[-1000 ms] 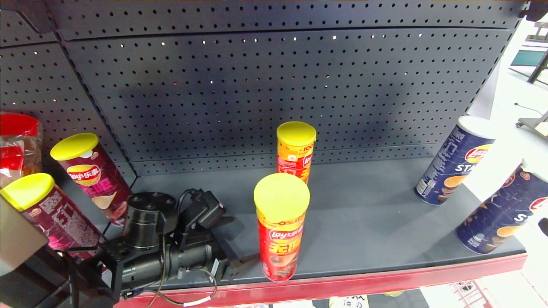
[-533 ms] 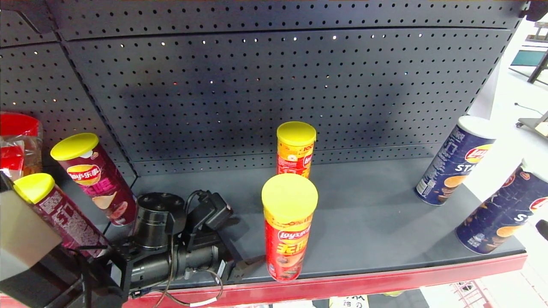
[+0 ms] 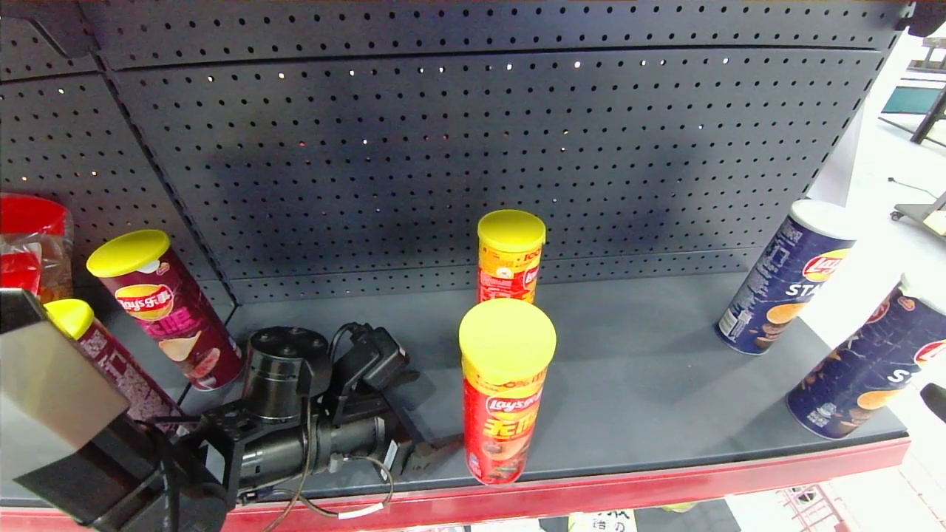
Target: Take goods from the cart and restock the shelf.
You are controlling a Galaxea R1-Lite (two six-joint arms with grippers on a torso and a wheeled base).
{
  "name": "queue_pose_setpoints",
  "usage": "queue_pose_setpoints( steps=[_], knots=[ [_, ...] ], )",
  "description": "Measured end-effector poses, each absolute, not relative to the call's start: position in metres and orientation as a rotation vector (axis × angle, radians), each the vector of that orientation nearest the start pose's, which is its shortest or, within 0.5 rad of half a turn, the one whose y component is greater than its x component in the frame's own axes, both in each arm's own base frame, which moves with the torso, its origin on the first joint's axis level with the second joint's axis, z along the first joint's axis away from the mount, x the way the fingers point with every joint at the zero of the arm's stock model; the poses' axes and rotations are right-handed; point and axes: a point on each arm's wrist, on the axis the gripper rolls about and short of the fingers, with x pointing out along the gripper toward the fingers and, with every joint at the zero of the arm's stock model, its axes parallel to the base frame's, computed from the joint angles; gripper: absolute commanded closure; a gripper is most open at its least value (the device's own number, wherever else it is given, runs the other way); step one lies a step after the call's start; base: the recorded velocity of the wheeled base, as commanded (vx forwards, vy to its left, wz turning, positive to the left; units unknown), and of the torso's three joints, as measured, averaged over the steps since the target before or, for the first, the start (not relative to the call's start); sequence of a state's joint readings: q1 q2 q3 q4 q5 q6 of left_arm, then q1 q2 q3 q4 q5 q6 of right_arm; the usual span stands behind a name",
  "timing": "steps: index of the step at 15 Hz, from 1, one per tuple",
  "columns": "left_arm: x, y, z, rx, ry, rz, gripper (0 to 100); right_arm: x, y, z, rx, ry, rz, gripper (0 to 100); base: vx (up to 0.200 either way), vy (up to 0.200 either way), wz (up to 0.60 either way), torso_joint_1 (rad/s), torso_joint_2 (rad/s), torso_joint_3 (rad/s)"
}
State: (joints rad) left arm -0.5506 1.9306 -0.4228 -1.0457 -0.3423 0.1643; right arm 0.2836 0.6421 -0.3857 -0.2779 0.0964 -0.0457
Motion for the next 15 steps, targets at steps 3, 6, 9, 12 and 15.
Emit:
queue_pose_setpoints(
  steps=[3, 6, 9, 12, 15],
  knots=[
    [0.235, -0.153, 0.064, 0.202, 0.414, -0.914, 0, 0.048, 0.016, 0.211, -0.043, -0.03, 0.38, 0, 0.0, 0.0, 0.0, 0.0, 0.0, 0.0],
    [0.233, -0.152, 0.065, 0.202, 0.413, -0.915, 0, 0.048, 0.016, 0.211, -0.043, -0.031, 0.38, 0, 0.0, 0.0, 0.0, 0.0, 0.0, 0.0],
    [0.231, -0.157, 0.066, 0.205, 0.405, -0.933, 0, 0.048, 0.016, 0.211, -0.043, -0.03, 0.379, 0, 0.0, 0.0, 0.0, 0.0, 0.0, 0.0],
    [0.232, -0.162, 0.065, 0.209, 0.404, -0.948, 0, 0.048, 0.016, 0.212, -0.043, -0.03, 0.379, 0, 0.0, 0.0, 0.0, 0.0, 0.0, 0.0],
    [0.233, -0.164, 0.063, 0.21, 0.408, -0.95, 0, 0.048, 0.016, 0.212, -0.043, -0.031, 0.379, 0, 0.0, 0.0, 0.0, 0.0, 0.0, 0.0]
  ],
)
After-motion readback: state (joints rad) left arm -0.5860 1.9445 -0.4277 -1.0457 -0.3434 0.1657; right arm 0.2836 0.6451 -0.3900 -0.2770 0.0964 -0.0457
